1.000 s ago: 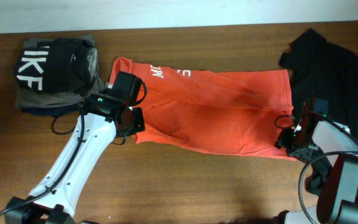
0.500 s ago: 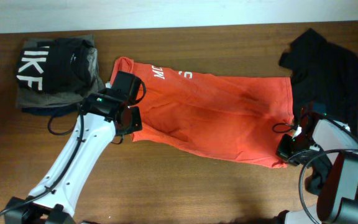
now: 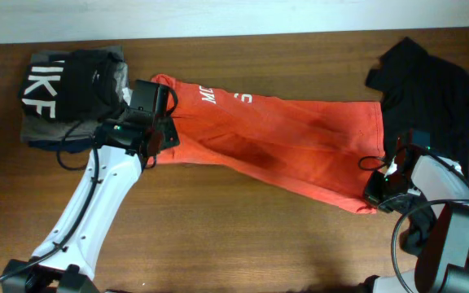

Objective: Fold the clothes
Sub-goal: 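Fold the hem up toward the collar with both grippers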

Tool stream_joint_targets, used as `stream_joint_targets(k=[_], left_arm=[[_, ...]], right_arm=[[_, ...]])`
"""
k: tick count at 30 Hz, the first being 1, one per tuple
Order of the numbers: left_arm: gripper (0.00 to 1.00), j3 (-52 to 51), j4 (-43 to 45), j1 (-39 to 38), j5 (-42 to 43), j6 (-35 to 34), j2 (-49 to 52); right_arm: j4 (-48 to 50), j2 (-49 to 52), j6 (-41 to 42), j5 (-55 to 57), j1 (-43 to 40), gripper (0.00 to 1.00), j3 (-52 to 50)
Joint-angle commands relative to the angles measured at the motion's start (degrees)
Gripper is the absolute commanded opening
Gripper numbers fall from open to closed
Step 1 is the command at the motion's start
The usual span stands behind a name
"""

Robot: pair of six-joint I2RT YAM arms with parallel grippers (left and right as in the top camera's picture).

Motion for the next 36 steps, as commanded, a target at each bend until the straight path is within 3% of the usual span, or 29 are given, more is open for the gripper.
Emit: stream_joint_targets(k=[1, 17, 36], left_arm=[[0.01, 1.3, 2.3, 0.1, -1.0, 0.9, 1.0], [0.01, 1.3, 4.8, 0.2, -4.6, 2.7, 4.9], [0.01, 1.3, 16.8, 1.7, -6.0, 4.3, 9.0]], right_arm=[[1.0, -1.1, 0.2, -1.4, 0.0, 0.04, 0.9], [-3.2, -1.2, -1.5, -2.3, 0.0, 0.04, 15.5], [9.1, -0.8, -3.0, -2.4, 0.0, 0.04, 15.8]])
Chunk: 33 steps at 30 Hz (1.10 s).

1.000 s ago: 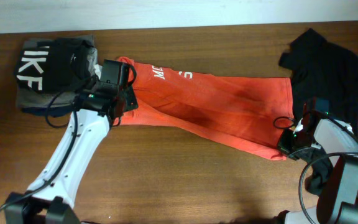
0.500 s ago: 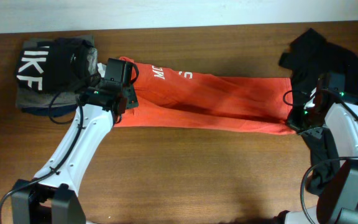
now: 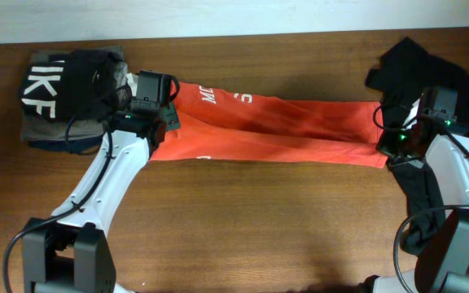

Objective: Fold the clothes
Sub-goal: 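Fold the hem up toward the collar with both grippers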

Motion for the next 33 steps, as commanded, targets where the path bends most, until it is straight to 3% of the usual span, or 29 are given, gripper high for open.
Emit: stream_joint_targets(k=[1, 17, 23, 24, 26, 27, 28, 30, 33], left_arm=[[0.01, 1.2, 2.7, 0.4, -1.3, 0.9, 0.5], [0.01, 1.2, 4.9, 0.4, -1.4, 0.9, 2.6], [0.04, 1.2, 8.0, 0.4, -6.9, 0.9, 6.6], [0.08, 1.2, 8.7, 0.4, -7.4, 0.9, 7.1], [0.54, 1.2, 9.9, 0.4, -7.9, 0.9, 8.0], [0.87, 1.2, 10.4, 0.4, -8.1, 0.9, 8.3], [0.99, 1.2, 10.4, 0.4, -8.3, 0.9, 8.3], [0.99, 1.2, 10.4, 0.5, -10.5, 1.4, 8.3], [0.99, 2.0, 9.2, 1.5, -9.8, 5.0, 8.2]], right_arm=[[2.3, -0.6, -0.6, 0.1, 0.0, 0.04, 1.0], [12.7, 5.2, -0.6, -2.8, 4.7, 0.04, 1.0], [15.9, 7.7, -0.6, 0.6, 4.8, 0.04, 1.0], [16.0, 8.0, -0.6, 1.2, 4.8, 0.04, 1.0], [16.0, 8.3, -0.6, 2.2, 4.8, 0.38, 1.0], [15.8, 8.3, -0.6, 2.1, 4.8, 0.79, 1.0], [15.6, 8.3, -0.6, 2.2, 4.8, 0.86, 1.0], [15.0, 8.3, -0.6, 2.1, 4.7, 0.92, 1.0], [13.2, 7.9, -0.6, 1.6, 4.4, 0.93, 1.1]])
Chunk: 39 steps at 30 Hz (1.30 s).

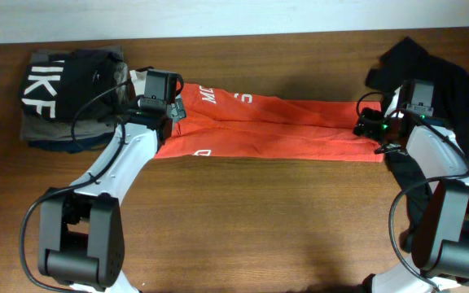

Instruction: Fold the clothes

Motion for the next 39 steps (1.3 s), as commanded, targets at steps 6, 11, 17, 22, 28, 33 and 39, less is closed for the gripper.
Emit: stream_joint_targets(k=[6, 11, 17, 22, 28, 33, 39], left_arm=[[0.99, 7.1, -10.5, 6.8, 11.1, 3.5, 0.4], [0.99, 7.1, -11.6, 8.6, 12.6, 3.5, 0.4], [0.99, 7.1, -11.7, 8.9, 12.4, 3.5, 0.4], [0.99, 7.1, -11.7, 8.9, 12.4, 3.5, 0.4], [0.99, 7.1, -11.7, 8.9, 12.4, 3.5, 0.4], [0.99, 7.1, -11.7, 8.9, 12.4, 3.5, 0.4], [0.99, 7.1, -11.7, 8.9, 12.4, 3.5, 0.4]], right_arm=[[-4.1, 0.3, -6.5, -0.5, -0.6, 0.84, 1.1], [-3.5, 1.7, -7.6, -0.3, -0.6, 0.73, 1.1], [-3.2, 4.4, -7.6, -0.3, -0.5, 0.59, 1.1], [-2.5, 4.9, -7.6, 4.2, -0.5, 0.59, 1.1], [-3.0, 4.9, -7.6, 6.6, -0.9, 0.74, 1.1], [-3.6, 4.9, -7.6, 6.6, -2.4, 0.78, 1.1], [-3.5, 6.2, -7.6, 6.3, -3.5, 0.79, 1.0]])
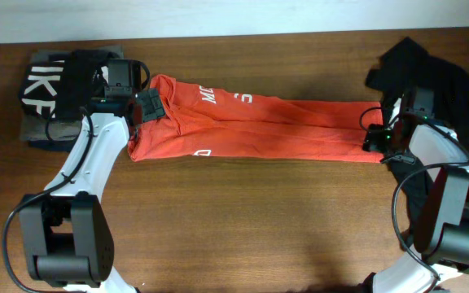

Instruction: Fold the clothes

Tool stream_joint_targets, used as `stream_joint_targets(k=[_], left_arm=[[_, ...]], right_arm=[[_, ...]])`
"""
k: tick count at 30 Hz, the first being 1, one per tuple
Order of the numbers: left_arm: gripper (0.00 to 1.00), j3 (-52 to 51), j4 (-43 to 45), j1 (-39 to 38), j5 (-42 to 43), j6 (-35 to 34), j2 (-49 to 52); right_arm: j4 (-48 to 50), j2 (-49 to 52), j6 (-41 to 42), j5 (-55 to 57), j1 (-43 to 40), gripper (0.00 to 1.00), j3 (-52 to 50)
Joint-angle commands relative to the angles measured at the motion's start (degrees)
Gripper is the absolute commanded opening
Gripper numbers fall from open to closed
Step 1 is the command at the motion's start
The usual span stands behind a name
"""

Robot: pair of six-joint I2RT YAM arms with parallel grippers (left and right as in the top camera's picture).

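Note:
Orange trousers [267, 130] lie across the middle of the table, folded lengthwise into a long band with white lettering near the waist. My left gripper [147, 108] sits on the waist end at the left, shut on the cloth. At the far right my right gripper [373, 137] rests on the leg hems and looks shut on them. The overhead view hides the fingertips of both grippers.
A stack of folded dark clothes [51, 89] with white lettering stands at the back left, right beside the left arm. A crumpled black garment [438, 73] lies at the back right, behind the right arm. Bare wooden table [243, 228] spans the front.
My left gripper has shifted left toward the folded stack, and the waist end has come with it, reaching further left. My right gripper sits slightly lower on the hems.
At first the trousers lay spread and slanted, my grippers at the near waist corner and near hem. Then both grippers were further back and the trousers were folded lengthwise into a straight band. Now the band is drawn out further to the left.

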Motion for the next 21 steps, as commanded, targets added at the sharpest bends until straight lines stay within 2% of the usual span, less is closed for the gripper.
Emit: stream_joint_targets(k=[1, 10, 16, 21], left_arm=[[0.99, 1.0, 0.0, 0.1, 0.6, 0.9, 0.4], [0.99, 1.0, -0.5, 0.1, 0.6, 0.9, 0.4], [0.99, 1.0, -0.6, 0.1, 0.6, 0.9, 0.4], [0.99, 1.0, -0.7, 0.1, 0.1, 1.0, 0.4]], right_arm=[[0.2, 2.1, 0.2, 0.9, -0.8, 0.79, 0.9], [0.8, 5.2, 0.2, -0.3, -6.1, 0.79, 0.9], [1.7, 5.2, 0.1, -7.7, -13.1, 0.81, 1.0], [1.7, 5.2, -2.2, -12.1, -14.5, 0.81, 1.0]])
